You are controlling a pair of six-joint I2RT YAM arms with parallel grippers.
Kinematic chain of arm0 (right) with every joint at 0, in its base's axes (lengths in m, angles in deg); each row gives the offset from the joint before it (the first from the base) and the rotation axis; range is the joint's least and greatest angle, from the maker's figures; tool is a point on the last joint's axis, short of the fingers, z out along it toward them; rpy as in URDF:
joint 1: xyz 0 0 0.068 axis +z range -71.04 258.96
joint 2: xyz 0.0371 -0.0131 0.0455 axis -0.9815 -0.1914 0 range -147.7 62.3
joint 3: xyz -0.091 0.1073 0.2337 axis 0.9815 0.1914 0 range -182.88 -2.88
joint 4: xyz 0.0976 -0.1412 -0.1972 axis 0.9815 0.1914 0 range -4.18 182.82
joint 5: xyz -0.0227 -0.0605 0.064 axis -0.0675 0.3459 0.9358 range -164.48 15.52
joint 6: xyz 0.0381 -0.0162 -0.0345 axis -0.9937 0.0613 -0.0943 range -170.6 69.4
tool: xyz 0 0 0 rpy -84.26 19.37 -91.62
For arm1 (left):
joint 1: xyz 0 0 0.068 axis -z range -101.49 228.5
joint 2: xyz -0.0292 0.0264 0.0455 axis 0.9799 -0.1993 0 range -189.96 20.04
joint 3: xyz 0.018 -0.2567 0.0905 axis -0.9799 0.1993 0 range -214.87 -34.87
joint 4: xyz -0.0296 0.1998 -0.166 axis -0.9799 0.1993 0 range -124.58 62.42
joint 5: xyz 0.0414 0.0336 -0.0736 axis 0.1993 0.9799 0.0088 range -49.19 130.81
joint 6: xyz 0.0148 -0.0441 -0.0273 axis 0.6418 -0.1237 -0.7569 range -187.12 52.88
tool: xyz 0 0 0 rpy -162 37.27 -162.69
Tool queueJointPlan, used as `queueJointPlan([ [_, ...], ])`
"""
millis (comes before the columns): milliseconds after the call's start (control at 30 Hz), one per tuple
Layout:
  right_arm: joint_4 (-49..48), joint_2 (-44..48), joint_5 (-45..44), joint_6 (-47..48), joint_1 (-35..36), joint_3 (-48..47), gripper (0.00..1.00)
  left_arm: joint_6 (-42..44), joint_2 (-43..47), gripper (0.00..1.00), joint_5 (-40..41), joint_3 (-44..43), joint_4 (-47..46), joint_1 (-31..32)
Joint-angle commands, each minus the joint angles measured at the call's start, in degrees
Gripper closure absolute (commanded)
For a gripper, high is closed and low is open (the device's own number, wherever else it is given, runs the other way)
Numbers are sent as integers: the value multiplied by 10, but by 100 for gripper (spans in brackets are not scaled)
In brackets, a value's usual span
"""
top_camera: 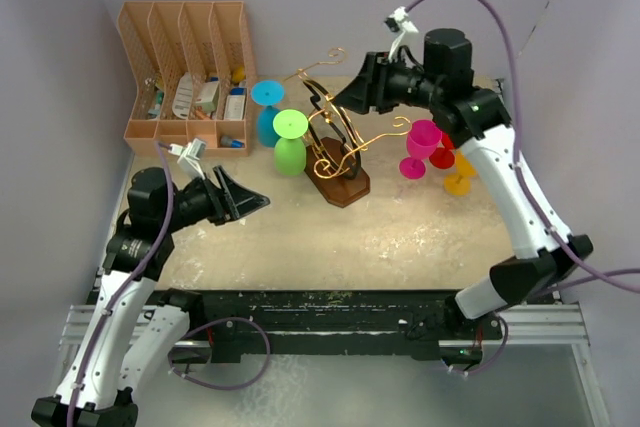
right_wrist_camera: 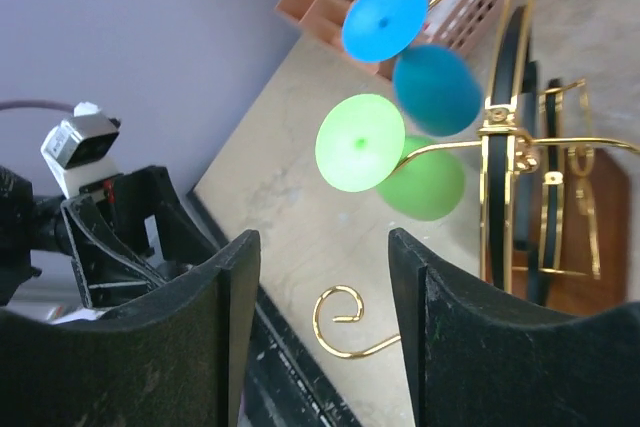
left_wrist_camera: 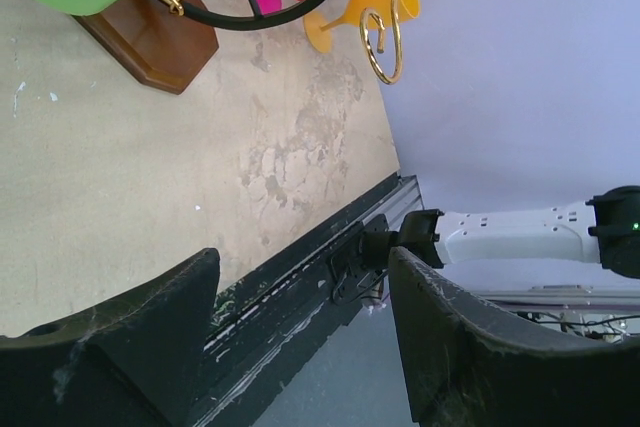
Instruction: Take the wine glass off the wine glass rack
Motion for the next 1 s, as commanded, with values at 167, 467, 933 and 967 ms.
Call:
queueJointPlan([
  [167,7,-132,144,0,9,-115,42,27,42,29,21,-15,37,-1],
  [467,66,-220,81,22,66,-196,44,31,53,29,29,-22,58,-1],
  [933,166,-316,-83,56,106,-323,44,40,65,29,35,-27,81,-1],
  [967,168,-320,-89,58,108,-327,44,41,65,29,35,-28,84,-1],
])
